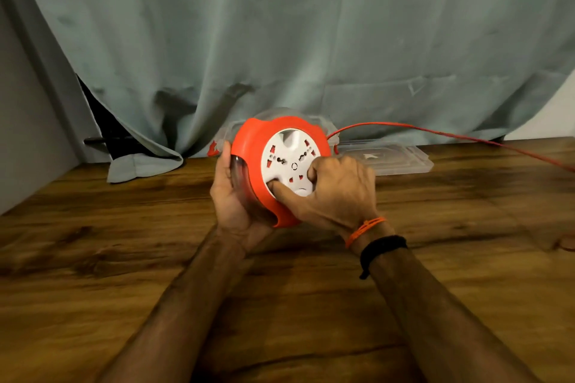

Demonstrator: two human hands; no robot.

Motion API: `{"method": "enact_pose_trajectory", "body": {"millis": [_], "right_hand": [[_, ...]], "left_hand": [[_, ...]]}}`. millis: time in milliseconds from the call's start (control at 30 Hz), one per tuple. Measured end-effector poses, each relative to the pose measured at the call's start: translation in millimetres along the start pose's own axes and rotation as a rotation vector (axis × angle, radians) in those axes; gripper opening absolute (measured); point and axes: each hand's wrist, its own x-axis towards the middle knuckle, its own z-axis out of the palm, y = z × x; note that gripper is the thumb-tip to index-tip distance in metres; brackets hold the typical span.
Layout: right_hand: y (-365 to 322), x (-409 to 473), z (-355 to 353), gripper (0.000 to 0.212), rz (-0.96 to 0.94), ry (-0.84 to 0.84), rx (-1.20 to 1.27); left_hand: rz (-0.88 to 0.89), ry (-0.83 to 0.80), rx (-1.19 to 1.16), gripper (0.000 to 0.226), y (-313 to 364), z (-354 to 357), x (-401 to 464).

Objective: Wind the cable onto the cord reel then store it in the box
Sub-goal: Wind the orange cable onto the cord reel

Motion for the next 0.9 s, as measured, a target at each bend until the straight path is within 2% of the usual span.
{"method": "enact_pose_trajectory", "body": {"millis": [233, 367, 400, 500, 567, 667, 900], "right_hand": [[3.6, 5.9, -12.8, 0.061, -0.033, -0.075, 0.157], [15.5, 16.6, -28.0, 0.023, -0.135, -0.063, 0.188], [17.8, 17.1, -30.8, 0.019, -0.179, -0.076, 0.177], [21.6, 16.9, -34.6, 0.050, -0.272, -0.165, 0.097], [20.5, 16.4, -33.0, 0.063, -0.300, -0.206, 0.028], [21.2, 16.0, -28.4, 0.066, -0.310, -0.221, -0.024], [27.0, 14.7, -21.9, 0.063, -0.286, -0.061, -0.047]], "left_hand": [[-0.015, 0.028, 0.010, 0.081, 3.1, -4.1, -0.5], [-0.028, -0.012, 0.028, 0.087, 2.0, -9.2, 0.2], [-0.035, -0.025, 0.032, 0.088, 1.7, -9.3, 0.3], [-0.064, -0.078, 0.034, 0.083, 0.9, -11.1, 0.3], [-0.071, -0.083, 0.028, 0.080, -0.3, -12.4, -0.1], [-0.104, -0.131, 0.039, 0.078, -0.9, -12.1, -0.1], [-0.180, -0.193, 0.065, 0.084, 2.1, -14.8, -0.1]]}}
